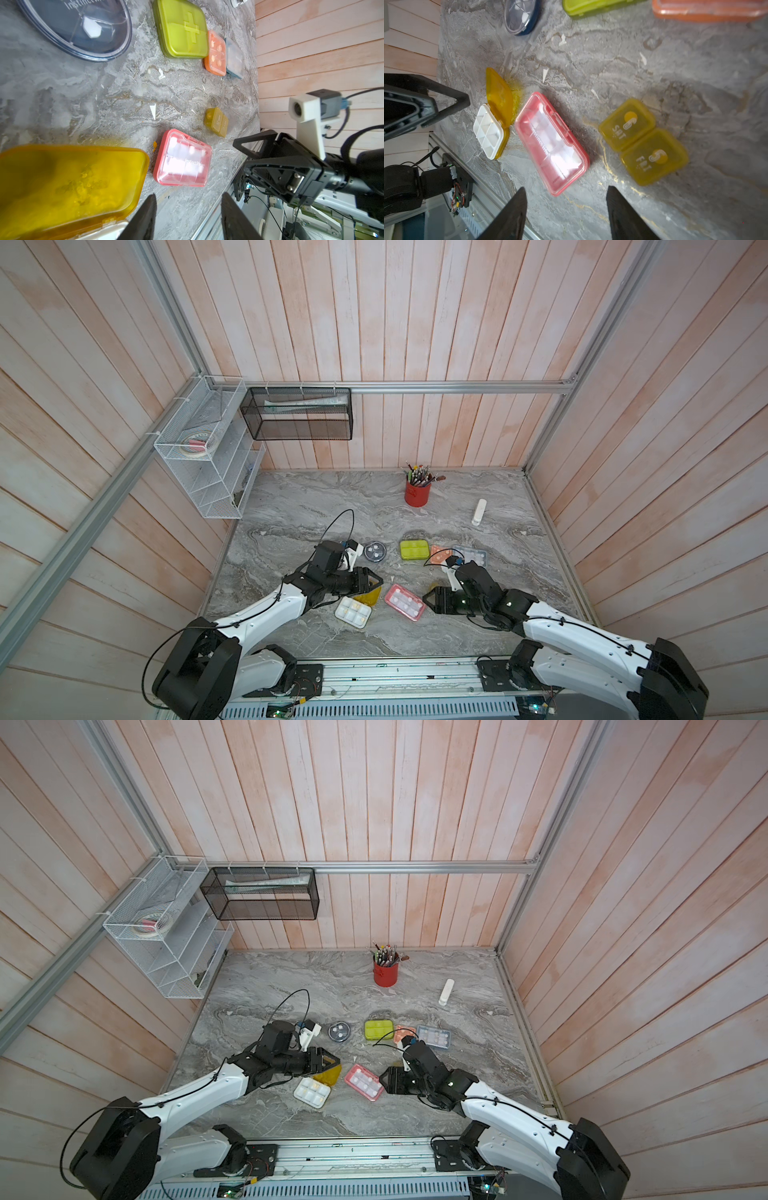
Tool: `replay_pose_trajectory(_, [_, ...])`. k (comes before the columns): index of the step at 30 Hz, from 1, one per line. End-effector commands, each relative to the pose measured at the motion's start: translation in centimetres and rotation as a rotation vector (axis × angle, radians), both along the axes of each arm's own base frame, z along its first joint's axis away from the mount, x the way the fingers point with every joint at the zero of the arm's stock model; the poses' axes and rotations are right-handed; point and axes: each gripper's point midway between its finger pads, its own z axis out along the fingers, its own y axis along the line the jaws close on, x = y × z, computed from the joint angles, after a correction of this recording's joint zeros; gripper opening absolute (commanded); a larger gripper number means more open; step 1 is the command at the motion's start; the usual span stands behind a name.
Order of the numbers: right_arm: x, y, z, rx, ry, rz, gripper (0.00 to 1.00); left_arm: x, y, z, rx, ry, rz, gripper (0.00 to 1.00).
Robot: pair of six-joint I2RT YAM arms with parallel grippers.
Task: Close pillboxes
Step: Adjust the pillbox at the center of the board.
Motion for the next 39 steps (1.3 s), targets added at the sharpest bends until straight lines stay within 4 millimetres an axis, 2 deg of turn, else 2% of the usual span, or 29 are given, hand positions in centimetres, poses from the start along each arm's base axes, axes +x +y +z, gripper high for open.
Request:
replay_pose_trajectory(1, [-0.8,1.1,0.1,0.141,0.076,-0.033,0.63,0.0,-1.7,0.3,-0.036,-0.004,-0.039,0.53])
replay_pose_trajectory(5, [-1.3,1.1,-1.0,0.179,0.106,-0.045,0.63,0.0,-3.7,-0.1,-0.022,0.002,-0.083,0.53])
replay_pose_trajectory(9, [-1.4,1.3,-0.9,0.184,0.108,-0.035,0.63,0.4,-4.6,-0.6,-0.017,0.009,-0.091,0.53])
replay_pose_trajectory(18, [-1.6,1.6,-1.3,0.204,0.132,-0.029,0.63,1.9,-5.3,-1.3,0.012,-0.01,-0.082,0.53])
replay_pose_trajectory(30, [-1.8,1.5,-1.7,0.213,0.14,-0.039,0.63,2.0,-5.7,-2.7,0.054,-0.004,-0.081,0.53])
replay_pose_trajectory(39, [-1.9,1.8,-2.2,0.222,0.16,-0.034,0.63,2.4,-5.0,-3.8,0.135,-0.022,-0.055,0.53])
